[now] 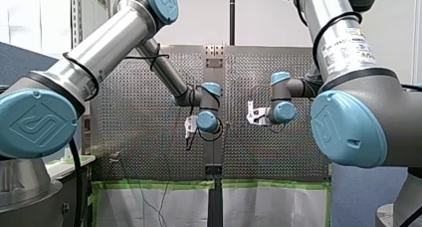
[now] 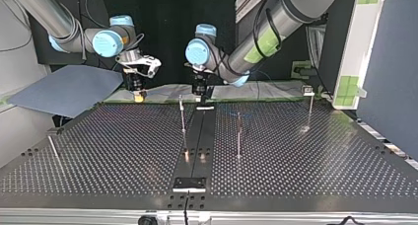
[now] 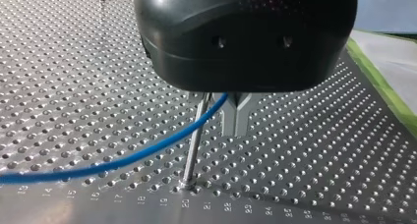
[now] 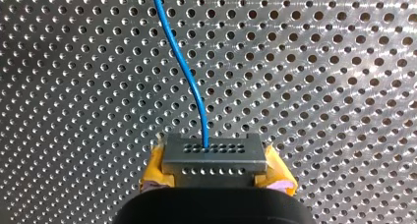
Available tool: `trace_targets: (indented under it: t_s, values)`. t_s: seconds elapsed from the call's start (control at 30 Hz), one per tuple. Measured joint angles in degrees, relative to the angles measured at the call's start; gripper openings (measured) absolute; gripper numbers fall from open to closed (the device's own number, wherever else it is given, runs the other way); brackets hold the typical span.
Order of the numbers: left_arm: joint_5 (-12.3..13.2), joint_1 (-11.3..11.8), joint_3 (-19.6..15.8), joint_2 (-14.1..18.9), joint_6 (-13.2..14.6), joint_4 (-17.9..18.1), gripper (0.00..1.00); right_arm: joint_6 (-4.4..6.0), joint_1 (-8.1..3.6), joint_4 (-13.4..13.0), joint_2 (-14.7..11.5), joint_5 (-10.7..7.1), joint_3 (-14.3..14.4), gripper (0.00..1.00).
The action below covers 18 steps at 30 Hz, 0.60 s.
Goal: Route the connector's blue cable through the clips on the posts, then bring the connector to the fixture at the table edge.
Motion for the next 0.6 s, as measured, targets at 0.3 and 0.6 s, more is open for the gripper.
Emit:
trace_targets:
  t_s: [0.3,0.6]
  values:
    - [0.8,1.0,2.0,-1.4,-0.1,-1.3,0.0,0.11,-0.7,-0.4,0.2,-0.19,-0.2,0.0]
    - [1.0,2.0,5.5,-4.6,-1.2,-1.9,0.0,0.13,-1.62,-0.6,0.4,-0.44,-0.4,0.0]
